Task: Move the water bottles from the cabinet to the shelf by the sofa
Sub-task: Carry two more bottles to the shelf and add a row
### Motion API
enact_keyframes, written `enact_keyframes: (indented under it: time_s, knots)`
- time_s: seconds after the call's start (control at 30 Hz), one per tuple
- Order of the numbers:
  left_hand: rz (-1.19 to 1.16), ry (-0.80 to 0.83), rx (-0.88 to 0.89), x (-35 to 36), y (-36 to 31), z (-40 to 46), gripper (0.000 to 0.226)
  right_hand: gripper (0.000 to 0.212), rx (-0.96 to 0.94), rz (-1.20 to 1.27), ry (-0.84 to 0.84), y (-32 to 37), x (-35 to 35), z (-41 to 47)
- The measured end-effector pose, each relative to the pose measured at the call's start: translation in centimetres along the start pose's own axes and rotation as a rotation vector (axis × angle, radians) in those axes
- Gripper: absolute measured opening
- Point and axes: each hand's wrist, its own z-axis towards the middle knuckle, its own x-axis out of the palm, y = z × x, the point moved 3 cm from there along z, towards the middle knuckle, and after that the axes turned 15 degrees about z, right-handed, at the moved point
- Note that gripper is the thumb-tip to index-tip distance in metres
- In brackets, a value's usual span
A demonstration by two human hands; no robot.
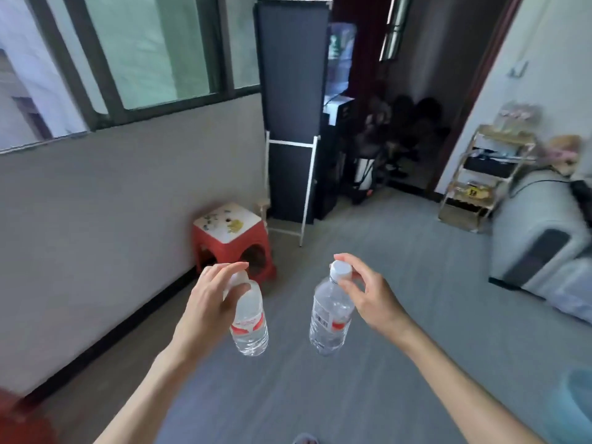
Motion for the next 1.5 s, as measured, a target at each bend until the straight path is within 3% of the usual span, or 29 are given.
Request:
enact_keyframes:
  time_s: [0.33,0.6,0.77,1.17,1.5]
  knots:
    - [-0.223,0.147,0.366,16.2,-15.1,21.2,0.028,0.033,0.010,-0.178,-0.389,-3.9,-21.4,10.3]
    - [-0.254,0.302,0.472,28.6,-25.4,32.3,0.028,0.032,0.029,-0.169,-0.650,-8.6,-35.7,16.7]
    - [-0.272,0.366,0.482,36.9,-31.0,38.9,0.030,0.033,0.099,-0.228,-0.674,-13.2,-44.4,22.5]
    - [-0.318,0.303,0.463,51.7,-47.3,58.8,0.028,0.033,0.037,-0.354,-0.648,-15.7,-67.9,40.0]
    - [-0.375,0.278,0.435,65.9,-56.6,73.7,0.026,0.028,0.053,-0.330,-0.673,-22.9,-84.5,53.8]
